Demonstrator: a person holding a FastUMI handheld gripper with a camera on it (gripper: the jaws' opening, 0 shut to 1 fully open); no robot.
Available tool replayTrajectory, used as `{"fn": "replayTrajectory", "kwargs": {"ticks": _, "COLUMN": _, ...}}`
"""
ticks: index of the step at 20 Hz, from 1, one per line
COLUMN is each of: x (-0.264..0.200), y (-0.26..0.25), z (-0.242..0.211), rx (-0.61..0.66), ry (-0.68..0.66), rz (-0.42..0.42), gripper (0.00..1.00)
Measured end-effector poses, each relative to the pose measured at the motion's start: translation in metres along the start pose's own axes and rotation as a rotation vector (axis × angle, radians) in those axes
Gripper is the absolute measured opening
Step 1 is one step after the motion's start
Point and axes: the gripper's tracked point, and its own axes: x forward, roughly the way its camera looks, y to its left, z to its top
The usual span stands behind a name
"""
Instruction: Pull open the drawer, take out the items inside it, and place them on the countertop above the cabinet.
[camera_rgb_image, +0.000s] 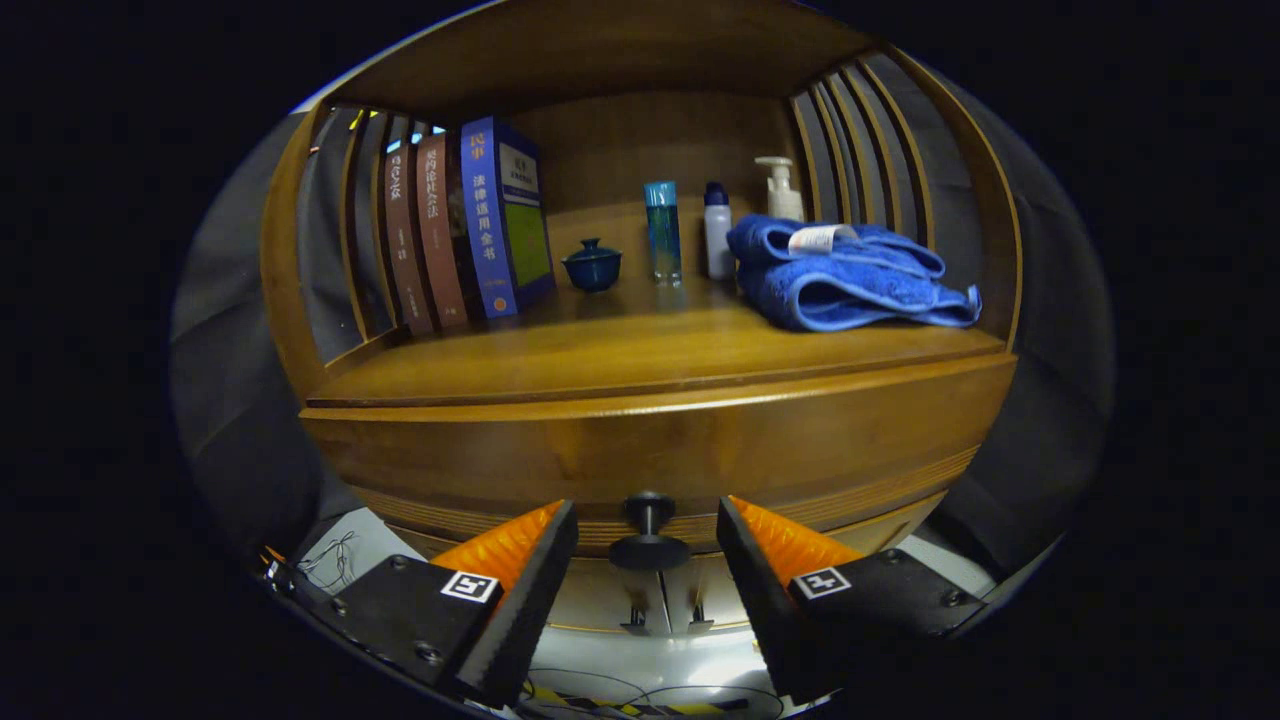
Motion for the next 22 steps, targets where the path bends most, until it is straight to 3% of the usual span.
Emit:
{"fn": "replayTrajectory", "kwargs": {"ticks": 6, "x": 0.002, "y": -0.003, "z": -0.002, "rx": -0.038, "ry": -0.01, "rz": -0.035, "gripper": 0.5}}
{"fn": "replayTrajectory", "kwargs": {"ticks": 9, "x": 0.006, "y": -0.004, "z": -0.003, "rx": -0.069, "ry": -0.011, "rz": -0.043, "gripper": 0.4}}
{"fn": "replayTrajectory", "kwargs": {"ticks": 10, "x": 0.003, "y": -0.003, "z": -0.003, "rx": -0.068, "ry": -0.009, "rz": -0.036, "gripper": 0.31}}
{"fn": "replayTrajectory", "kwargs": {"ticks": 17, "x": -0.001, "y": -0.003, "z": -0.006, "rx": -0.052, "ry": 0.03, "rz": -0.022, "gripper": 0.31}}
{"fn": "replayTrajectory", "kwargs": {"ticks": 22, "x": -0.045, "y": -0.003, "z": -0.028, "rx": -0.051, "ry": 0.101, "rz": 0.001, "gripper": 0.31}}
